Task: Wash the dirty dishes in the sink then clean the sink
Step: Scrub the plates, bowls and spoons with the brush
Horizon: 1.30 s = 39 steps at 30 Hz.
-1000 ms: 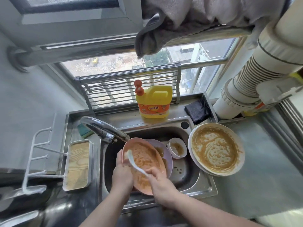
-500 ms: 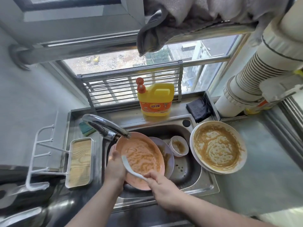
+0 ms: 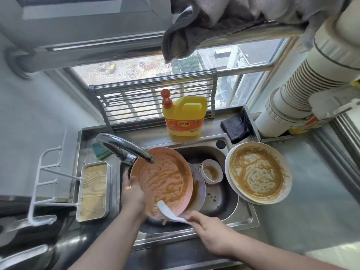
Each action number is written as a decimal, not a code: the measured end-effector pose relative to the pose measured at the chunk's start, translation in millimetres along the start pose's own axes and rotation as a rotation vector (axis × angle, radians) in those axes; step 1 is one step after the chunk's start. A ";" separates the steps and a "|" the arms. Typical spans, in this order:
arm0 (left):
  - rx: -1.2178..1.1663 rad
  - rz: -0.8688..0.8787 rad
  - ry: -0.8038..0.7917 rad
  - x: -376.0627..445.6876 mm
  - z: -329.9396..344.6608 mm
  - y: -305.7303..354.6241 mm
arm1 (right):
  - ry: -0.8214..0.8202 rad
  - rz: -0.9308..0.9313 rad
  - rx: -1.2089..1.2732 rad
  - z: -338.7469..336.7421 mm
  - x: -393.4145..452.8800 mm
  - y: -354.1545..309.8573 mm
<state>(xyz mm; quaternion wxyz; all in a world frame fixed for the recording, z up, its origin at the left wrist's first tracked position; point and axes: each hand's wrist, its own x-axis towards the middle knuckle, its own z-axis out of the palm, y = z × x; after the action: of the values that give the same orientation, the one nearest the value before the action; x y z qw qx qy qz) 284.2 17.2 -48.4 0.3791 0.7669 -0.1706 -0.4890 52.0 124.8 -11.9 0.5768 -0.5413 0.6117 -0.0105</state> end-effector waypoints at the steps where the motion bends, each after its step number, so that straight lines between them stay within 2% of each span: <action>1: -0.009 -0.022 -0.018 -0.2 0.8 -1.3 | 0.018 0.024 -0.132 -9.7 -4.0 12.5; 4: 0.022 -0.033 -0.094 -7.8 7.2 -4.2 | 0.150 0.093 -0.422 -42.3 8.7 39.8; 6: 0.020 -0.027 -0.117 -13.5 11.5 -6.2 | 0.205 0.112 -0.481 -54.3 24.4 46.6; 10: 0.080 0.074 -0.013 -12.8 8.5 -2.7 | 0.096 0.059 -0.420 -11.5 23.4 37.4; 13: 0.306 0.194 -0.013 -15.7 -3.4 2.4 | 0.072 0.062 -0.480 -10.1 22.4 38.8; 17: 0.559 0.335 -0.136 -28.5 -13.9 9.2 | 0.248 -0.033 -0.855 -64.0 58.2 26.6; 19: 0.651 0.381 -0.175 -31.6 -10.6 16.9 | 0.309 -0.093 -0.916 -81.3 70.8 9.8; 22: 0.752 0.490 -0.160 -30.7 -2.4 31.9 | 0.280 -0.041 -0.860 -79.3 71.9 8.8; 25: 0.716 0.548 -0.084 -22.6 -0.8 44.2 | 0.179 0.072 -0.608 -37.1 51.7 34.0; 27: 0.718 0.578 -0.049 -17.7 -2.7 50.1 | 0.146 0.075 -0.463 -9.0 35.2 40.7; 29: 0.794 0.618 -0.086 -19.7 -4.0 50.7 | 0.178 0.049 -0.476 -9.7 41.0 36.5; 31: 0.866 0.624 -0.144 -22.0 -5.3 46.5 | 0.255 0.027 -0.617 -35.7 61.6 27.6; 34: 0.876 0.616 -0.146 -25.5 -5.9 45.9 | 0.315 0.035 -0.742 -67.7 77.9 12.8; 39: 0.813 0.640 -0.116 -26.3 -5.1 42.4 | 0.113 0.023 -0.455 7.5 49.2 23.8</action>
<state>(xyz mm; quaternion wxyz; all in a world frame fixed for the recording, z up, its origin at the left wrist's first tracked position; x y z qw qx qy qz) 281.1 8.3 0.9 0.1710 0.7331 -0.5935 -0.2846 54.3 106.1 -63.8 0.4048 -0.6490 0.6357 0.1039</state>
